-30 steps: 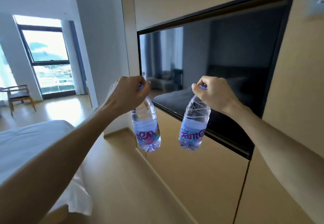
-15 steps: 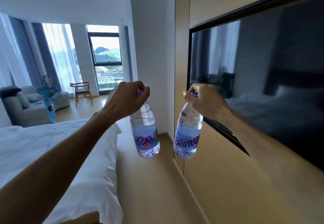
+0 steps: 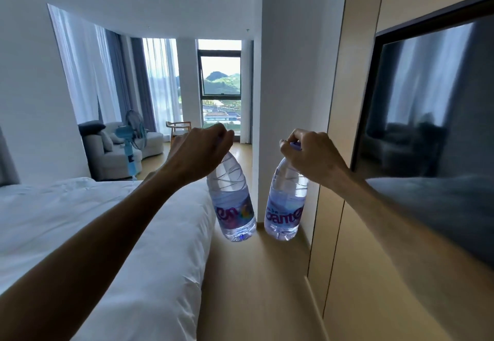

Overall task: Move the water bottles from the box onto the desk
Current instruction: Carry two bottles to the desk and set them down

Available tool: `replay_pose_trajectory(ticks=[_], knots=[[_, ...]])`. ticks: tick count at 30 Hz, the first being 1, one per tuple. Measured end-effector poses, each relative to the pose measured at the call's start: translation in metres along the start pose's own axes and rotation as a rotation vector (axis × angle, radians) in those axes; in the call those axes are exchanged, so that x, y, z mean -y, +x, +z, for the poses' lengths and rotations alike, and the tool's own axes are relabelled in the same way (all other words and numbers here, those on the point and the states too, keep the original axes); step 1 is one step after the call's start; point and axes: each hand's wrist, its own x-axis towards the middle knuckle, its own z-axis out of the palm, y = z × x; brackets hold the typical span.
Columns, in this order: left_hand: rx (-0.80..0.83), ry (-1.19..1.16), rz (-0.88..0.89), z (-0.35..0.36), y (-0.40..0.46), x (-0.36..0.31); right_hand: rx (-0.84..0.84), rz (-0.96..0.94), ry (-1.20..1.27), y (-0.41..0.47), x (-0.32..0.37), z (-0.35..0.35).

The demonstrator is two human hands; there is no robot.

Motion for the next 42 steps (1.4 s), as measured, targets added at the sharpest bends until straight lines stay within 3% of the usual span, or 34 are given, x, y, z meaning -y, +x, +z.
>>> replay_pose_trajectory(ticks=[14, 32, 42], knots=[[-0.018, 0.023, -0.021, 0.156, 0.134, 0.197, 0.026, -0.019, 0.016, 0.217, -0.082, 0.165], [0.0, 0.097, -0.032, 0.378, 0.343, 0.402, 0.024, -0.092, 0.063, 0.504, -0.243, 0.366], [-0.03, 0.127, -0.127, 0.486, 0.466, 0.514, 0.013, -0.105, 0.096, 0.676, -0.318, 0.465]])
